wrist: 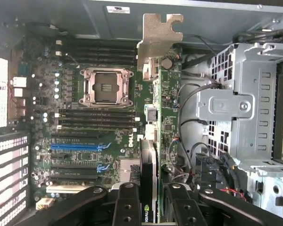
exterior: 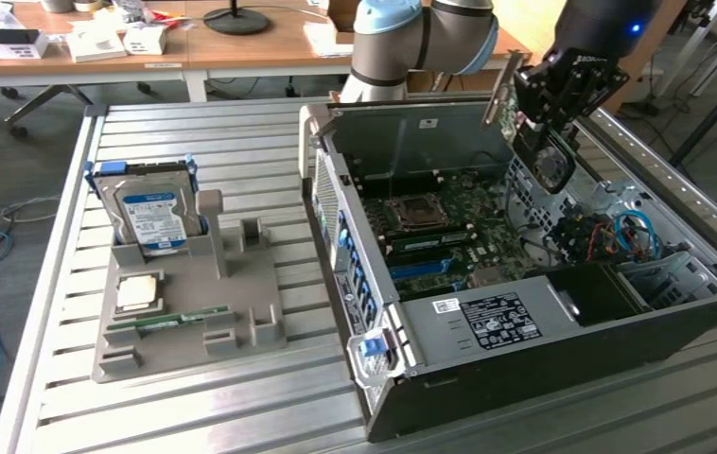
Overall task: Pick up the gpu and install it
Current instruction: 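Insert the gpu into the slot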
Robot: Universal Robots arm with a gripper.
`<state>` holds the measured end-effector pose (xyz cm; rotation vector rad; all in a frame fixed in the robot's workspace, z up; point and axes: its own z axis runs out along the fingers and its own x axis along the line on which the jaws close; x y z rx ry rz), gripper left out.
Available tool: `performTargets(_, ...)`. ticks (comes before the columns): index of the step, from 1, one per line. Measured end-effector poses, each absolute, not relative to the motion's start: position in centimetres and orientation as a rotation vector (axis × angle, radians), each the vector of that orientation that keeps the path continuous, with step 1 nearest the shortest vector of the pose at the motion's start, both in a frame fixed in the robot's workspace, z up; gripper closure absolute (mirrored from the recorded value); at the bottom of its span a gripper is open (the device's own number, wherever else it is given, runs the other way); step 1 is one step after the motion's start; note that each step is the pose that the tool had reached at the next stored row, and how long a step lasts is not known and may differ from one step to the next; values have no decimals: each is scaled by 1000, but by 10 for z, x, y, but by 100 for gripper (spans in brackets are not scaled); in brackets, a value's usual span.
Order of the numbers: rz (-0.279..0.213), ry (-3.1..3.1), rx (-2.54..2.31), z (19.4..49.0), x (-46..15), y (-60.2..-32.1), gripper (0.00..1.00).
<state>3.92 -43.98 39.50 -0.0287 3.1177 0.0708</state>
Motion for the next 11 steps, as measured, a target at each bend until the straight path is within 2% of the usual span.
performTargets(11,73,3111,-242,395,39,-440,73)
